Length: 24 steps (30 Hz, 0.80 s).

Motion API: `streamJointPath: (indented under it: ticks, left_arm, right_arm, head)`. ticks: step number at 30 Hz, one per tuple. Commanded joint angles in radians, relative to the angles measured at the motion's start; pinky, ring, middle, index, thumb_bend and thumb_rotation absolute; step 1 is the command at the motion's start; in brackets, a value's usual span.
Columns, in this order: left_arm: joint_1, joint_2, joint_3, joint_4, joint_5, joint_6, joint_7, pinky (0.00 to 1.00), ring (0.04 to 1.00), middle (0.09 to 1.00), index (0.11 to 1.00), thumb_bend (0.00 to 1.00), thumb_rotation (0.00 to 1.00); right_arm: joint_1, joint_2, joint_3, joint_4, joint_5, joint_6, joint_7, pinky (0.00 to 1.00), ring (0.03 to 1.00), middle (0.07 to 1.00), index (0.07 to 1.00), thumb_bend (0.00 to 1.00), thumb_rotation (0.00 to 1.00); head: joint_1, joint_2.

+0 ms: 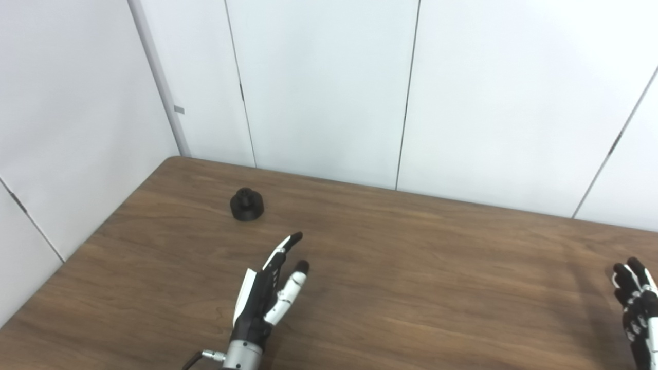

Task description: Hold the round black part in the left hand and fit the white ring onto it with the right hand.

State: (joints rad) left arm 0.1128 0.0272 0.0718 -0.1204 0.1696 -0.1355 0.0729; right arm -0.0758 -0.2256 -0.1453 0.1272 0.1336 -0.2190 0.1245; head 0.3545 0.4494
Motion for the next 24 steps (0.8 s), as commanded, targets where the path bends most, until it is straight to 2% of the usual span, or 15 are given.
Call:
streamJointPath:
  ticks: [1,2,4,8,10,14,17,21,24]
  left_arm:
    - [0.006,-0.011,0.003,0.017,0.041,-0.009,0.042,0.99,0.954,0.929,0.915,0.62,0.39]
    - [0.001,-0.01,0.008,0.003,0.064,0.0,0.056,0.99,0.95,0.925,0.912,0.63,0.36]
    - [-0.013,0.001,0.018,-0.026,0.121,0.03,0.078,0.99,0.946,0.914,0.906,0.72,0.29]
    - [-0.056,0.042,0.036,-0.092,0.202,0.154,0.071,1.0,0.983,0.946,0.936,0.79,0.25]
    - [-0.087,0.07,0.043,-0.111,0.225,0.21,0.059,1.0,0.997,0.974,0.949,0.82,0.28]
    - [-0.14,0.121,0.047,-0.114,0.262,0.25,0.063,1.0,1.0,0.984,0.941,0.85,0.26]
    - [-0.177,0.164,0.044,-0.124,0.32,0.31,0.056,1.0,1.0,0.988,0.949,0.86,0.31]
    - [-0.215,0.196,0.063,-0.114,0.323,0.343,0.054,1.0,1.0,0.993,0.933,0.87,0.33]
    - [-0.248,0.23,0.072,-0.099,0.363,0.38,0.06,0.99,1.0,0.993,0.922,0.89,0.36]
  right_arm:
    - [0.053,0.019,0.004,0.095,0.007,-0.033,0.004,1.0,0.971,0.939,0.961,0.6,1.0]
    - [0.052,0.019,0.003,0.097,0.012,-0.032,0.005,1.0,0.969,0.938,0.959,0.59,1.0]
    - [0.054,0.019,0.001,0.096,0.022,-0.029,0.012,1.0,0.965,0.936,0.954,0.58,1.0]
    - [0.056,0.016,0.0,0.1,0.03,-0.024,0.019,1.0,0.97,0.936,0.959,0.57,1.0]
    - [0.055,0.016,-0.002,0.108,0.032,-0.03,0.021,1.0,0.958,0.931,0.957,0.56,1.0]
    - [0.059,0.02,-0.006,0.106,0.03,-0.023,0.018,1.0,0.954,0.927,0.952,0.56,1.0]
    - [0.06,0.022,-0.007,0.102,0.021,-0.025,0.011,1.0,0.955,0.921,0.944,0.57,1.0]
    - [0.062,0.023,-0.006,0.1,0.022,-0.021,0.011,1.0,0.941,0.913,0.939,0.58,1.0]
    - [0.064,0.024,-0.007,0.1,0.023,-0.021,0.011,1.0,0.938,0.909,0.933,0.58,1.0]
  head:
    - [-0.003,0.003]
    - [-0.003,0.003]
    - [-0.006,0.005]
    - [-0.007,0.005]
    - [-0.009,0.008]
    - [-0.014,0.012]
    - [-0.017,0.017]
    - [-0.02,0.02]
    - [-0.022,0.022]
